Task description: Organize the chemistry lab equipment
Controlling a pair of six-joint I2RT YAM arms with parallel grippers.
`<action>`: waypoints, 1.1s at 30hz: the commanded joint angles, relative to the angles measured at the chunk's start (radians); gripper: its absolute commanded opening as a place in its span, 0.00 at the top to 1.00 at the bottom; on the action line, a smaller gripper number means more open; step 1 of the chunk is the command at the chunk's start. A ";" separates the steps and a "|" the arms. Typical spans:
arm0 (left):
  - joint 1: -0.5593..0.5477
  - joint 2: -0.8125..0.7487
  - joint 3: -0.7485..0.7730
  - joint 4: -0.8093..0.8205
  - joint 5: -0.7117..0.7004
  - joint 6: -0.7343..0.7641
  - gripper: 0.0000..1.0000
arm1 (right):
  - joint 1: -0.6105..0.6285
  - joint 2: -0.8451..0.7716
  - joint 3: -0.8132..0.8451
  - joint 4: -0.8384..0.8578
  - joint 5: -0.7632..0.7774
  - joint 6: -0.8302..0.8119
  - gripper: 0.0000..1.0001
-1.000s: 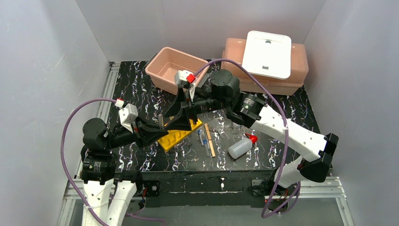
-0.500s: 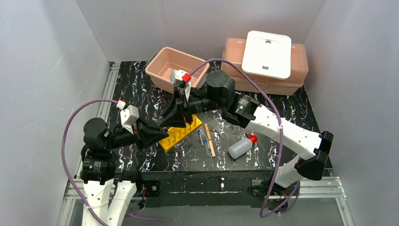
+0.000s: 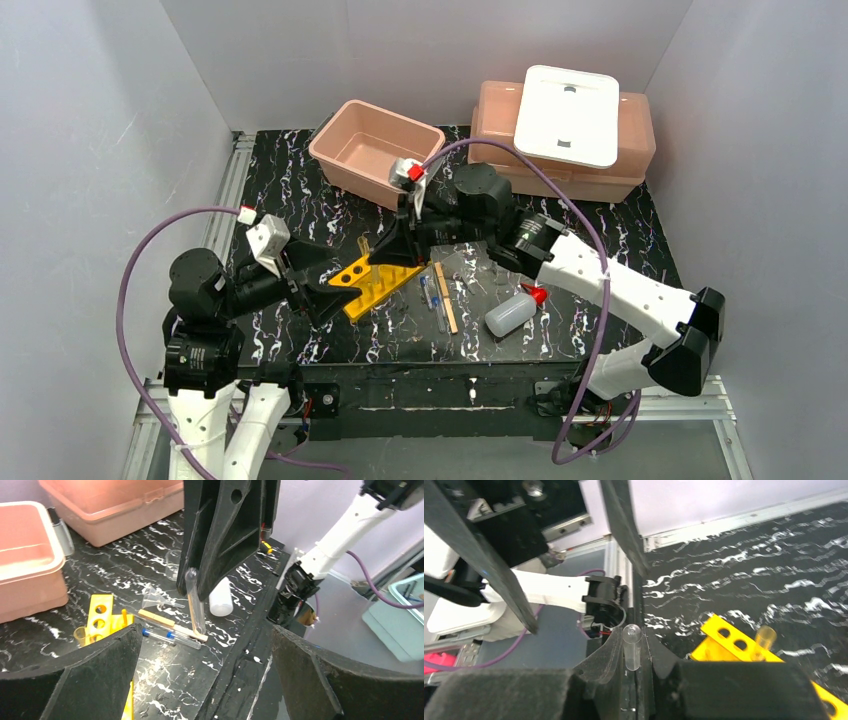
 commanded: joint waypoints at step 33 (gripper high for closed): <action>0.002 -0.116 -0.070 -0.212 -0.458 0.222 0.02 | -0.088 0.041 -0.341 0.296 0.470 -0.059 0.99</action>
